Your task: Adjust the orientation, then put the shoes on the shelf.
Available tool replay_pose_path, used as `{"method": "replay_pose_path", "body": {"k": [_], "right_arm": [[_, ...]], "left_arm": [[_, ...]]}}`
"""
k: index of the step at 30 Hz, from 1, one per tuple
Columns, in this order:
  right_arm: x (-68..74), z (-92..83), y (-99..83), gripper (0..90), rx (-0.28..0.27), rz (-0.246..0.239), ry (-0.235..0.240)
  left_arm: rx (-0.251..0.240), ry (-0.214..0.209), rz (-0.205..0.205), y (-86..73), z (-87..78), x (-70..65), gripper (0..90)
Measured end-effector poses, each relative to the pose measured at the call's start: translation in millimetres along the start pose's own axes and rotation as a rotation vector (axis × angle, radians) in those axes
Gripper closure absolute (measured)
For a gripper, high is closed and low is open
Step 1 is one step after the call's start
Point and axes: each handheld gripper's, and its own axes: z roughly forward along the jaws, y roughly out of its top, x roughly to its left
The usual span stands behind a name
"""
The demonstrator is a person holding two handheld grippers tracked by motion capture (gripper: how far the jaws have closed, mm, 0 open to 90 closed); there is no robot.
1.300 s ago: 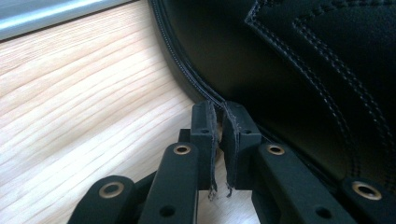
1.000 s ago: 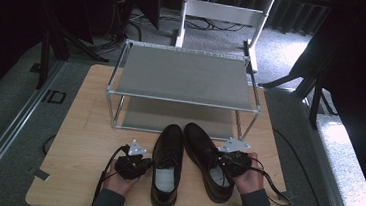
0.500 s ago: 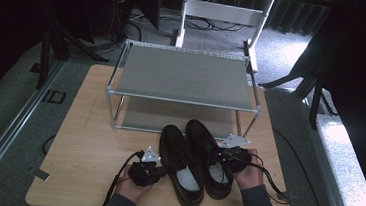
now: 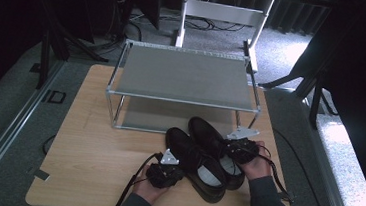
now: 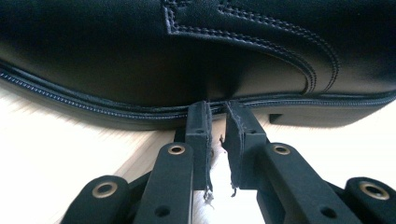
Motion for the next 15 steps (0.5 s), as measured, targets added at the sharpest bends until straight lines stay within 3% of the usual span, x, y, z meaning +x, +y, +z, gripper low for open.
{"method": "replay_pose_path", "body": {"k": [2,5,10,15], "right_arm": [[-4.3,-0.1,-2.2,77.5,-0.004,0.003,0.018],[-2.2,-0.8,-1.7,71.9,0.002,-0.002,0.001],[-0.9,-10.7,-7.3,60.3,0.003,0.040,-0.004],[-1.5,-29.8,-12.6,56.3,-0.028,0.080,0.009]], "left_arm": [[0.001,-0.006,-0.002,-0.1,-0.1,1.2,80.4],[0.003,-0.019,0.009,-0.6,-0.8,0.2,76.0],[0.002,0.014,0.042,-2.5,-7.1,-3.5,66.5],[-0.025,0.042,0.021,-7.1,-16.3,3.2,66.0]]}}
